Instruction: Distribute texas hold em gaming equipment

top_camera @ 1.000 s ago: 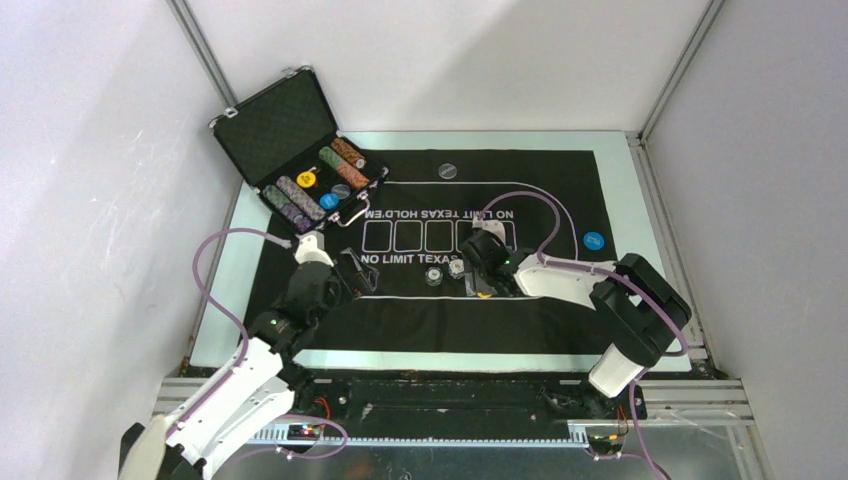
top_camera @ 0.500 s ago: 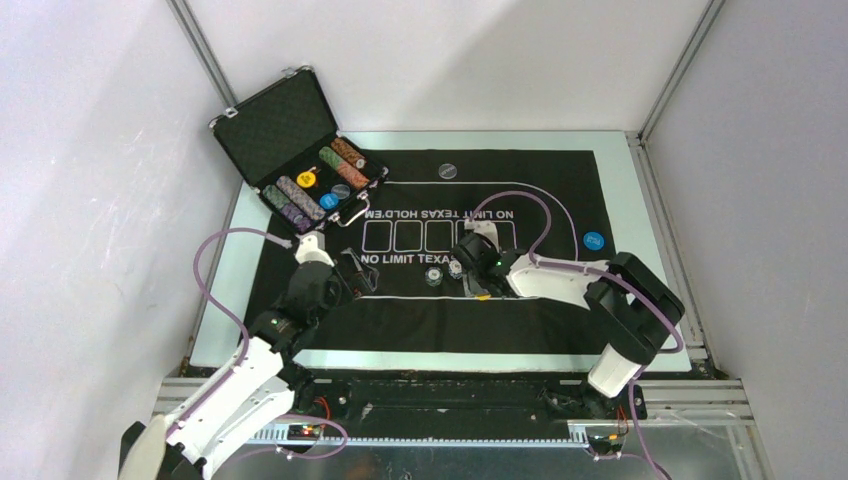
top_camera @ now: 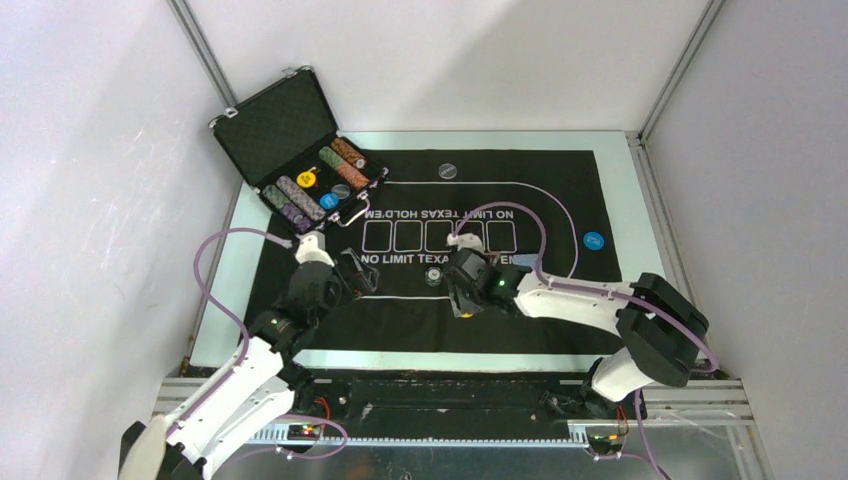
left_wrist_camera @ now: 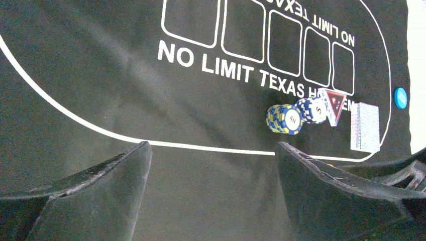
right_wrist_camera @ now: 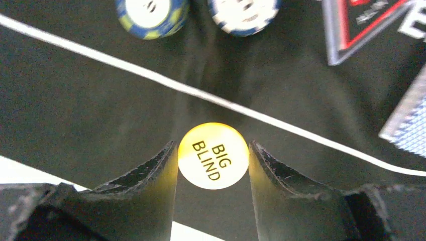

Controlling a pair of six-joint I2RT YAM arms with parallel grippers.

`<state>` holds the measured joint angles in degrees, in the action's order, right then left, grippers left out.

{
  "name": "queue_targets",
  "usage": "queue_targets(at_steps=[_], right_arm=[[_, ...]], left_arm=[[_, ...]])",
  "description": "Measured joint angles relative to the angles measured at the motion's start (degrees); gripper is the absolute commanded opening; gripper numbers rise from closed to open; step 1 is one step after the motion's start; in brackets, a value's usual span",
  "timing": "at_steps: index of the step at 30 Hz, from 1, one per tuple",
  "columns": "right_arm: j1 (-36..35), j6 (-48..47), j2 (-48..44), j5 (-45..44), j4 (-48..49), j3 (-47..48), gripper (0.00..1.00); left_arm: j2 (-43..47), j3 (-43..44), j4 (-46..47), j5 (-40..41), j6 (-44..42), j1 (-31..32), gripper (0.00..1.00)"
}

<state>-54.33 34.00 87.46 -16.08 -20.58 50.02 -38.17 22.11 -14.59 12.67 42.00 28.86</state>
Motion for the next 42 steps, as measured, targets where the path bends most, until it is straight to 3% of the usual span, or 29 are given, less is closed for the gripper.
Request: queue_targets(at_steps=[6,14,19,24,29,35,42], right_arm=[[-5.3,0.1,1.3,3.1,3.0,-0.9,0.29],[-6.8,1.3,5.5,4.3,5.8,-0.9,0.39],[-8.1,1.2,5.4,4.3,6.4,-0.9,0.76],[-8.5,0.9,5.3,4.2,6.8,-0.9,0.98],[-8.3,-0.4,0.7,2.6,5.8,-0.9,1.00],[-6.3,-1.2,-14.2,-2.5,5.4,-1.2,1.00],[4.6,0.5,-34.2,-3.7,6.9,-11.0,0.99]], left_arm=[[-0.3,0.0,0.0,-0.8,0.0,0.0,1.00],[-0.8,0.0,0.0,-0.9,0.0,0.0,1.00],[-1.0,0.0,0.0,-1.1,0.0,0.0,1.00],[-1.4,0.0,0.0,-1.1,0.0,0.0,1.00],[-1.4,0.0,0.0,-1.0,0.0,0.0,1.00],[-2.0,0.0,0.2,-0.9,-0.5,0.0,1.00],[-10.5,4.5,0.0,-1.7,-2.7,0.9,1.00]])
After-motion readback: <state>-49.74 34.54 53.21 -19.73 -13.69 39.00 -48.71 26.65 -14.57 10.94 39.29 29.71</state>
